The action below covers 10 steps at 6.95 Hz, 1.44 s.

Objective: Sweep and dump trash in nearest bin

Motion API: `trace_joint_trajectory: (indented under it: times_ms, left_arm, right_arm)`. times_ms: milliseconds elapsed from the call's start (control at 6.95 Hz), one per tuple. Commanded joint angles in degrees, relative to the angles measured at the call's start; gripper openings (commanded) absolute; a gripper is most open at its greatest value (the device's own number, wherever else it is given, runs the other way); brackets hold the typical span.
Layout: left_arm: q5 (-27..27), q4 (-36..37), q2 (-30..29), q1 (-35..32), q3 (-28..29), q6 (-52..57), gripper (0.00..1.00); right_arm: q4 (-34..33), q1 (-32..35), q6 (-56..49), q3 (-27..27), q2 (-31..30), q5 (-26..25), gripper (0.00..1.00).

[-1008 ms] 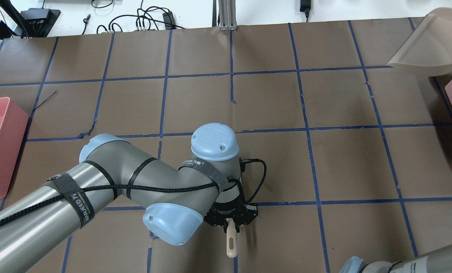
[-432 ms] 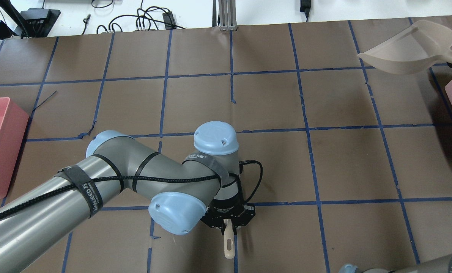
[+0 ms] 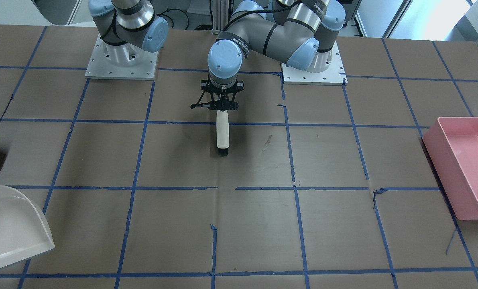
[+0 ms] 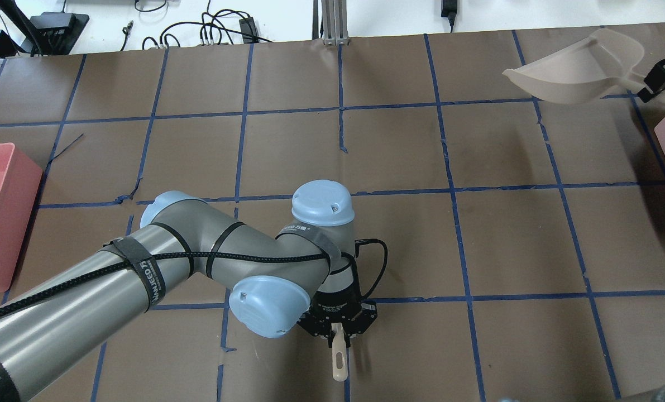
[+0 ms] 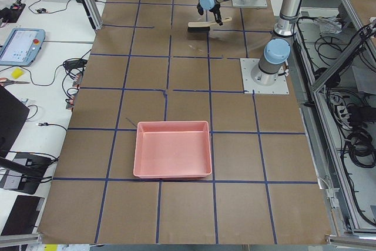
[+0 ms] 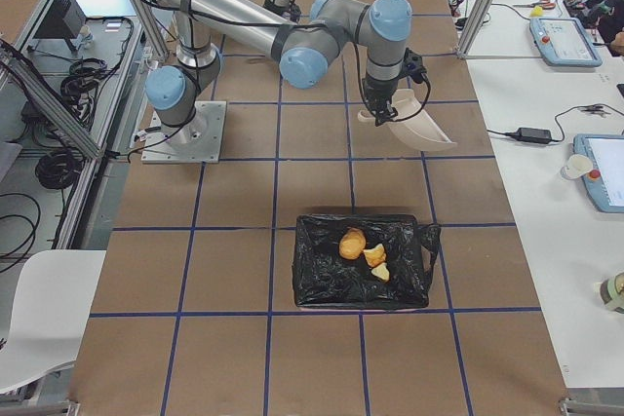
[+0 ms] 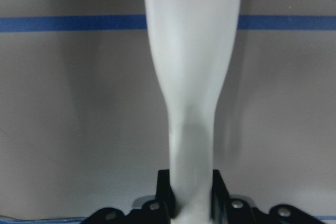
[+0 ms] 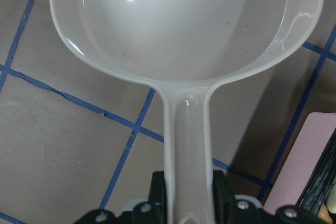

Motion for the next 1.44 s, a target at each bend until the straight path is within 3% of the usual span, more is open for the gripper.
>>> trace_joint_trajectory:
  times_ms: [0, 288, 720, 1008, 1152, 1295]
  left_arm:
    - [-0.2, 0.0, 0.0, 0.0, 0.0, -0.1, 0.19]
    - [-0.3, 0.0, 0.0, -0.1, -0.1, -0.5, 0.19]
    - [-0.2, 0.0, 0.0, -0.2, -0.2, -0.6, 0.31]
    - [-0.2, 0.0, 0.0, -0.2, -0.1, -0.3, 0.82]
    - [-0.2, 0.0, 0.0, -0.2, -0.1, -0.5, 0.98]
    - [-0.3, 0.0, 0.0, -0.2, -0.1, -0.5, 1.0]
  right_arm:
    - [-0.5, 2.8, 4.7, 0.1, 0.0, -0.2, 0.0]
    - [-1.3, 2.8, 4.8, 0.1, -0.1, -0.2, 0.0]
    - [-1.3, 2.8, 4.7, 0.1, 0.0, -1.0, 0.0]
    - [-1.1, 2.8, 4.7, 0.1, -0.1, -1.2, 0.0]
    - [-1.1, 2.8, 4.7, 0.1, -0.1, -1.2, 0.0]
    - [-1.1, 2.8, 4.7, 0.0, -0.2, -1.2, 0.0]
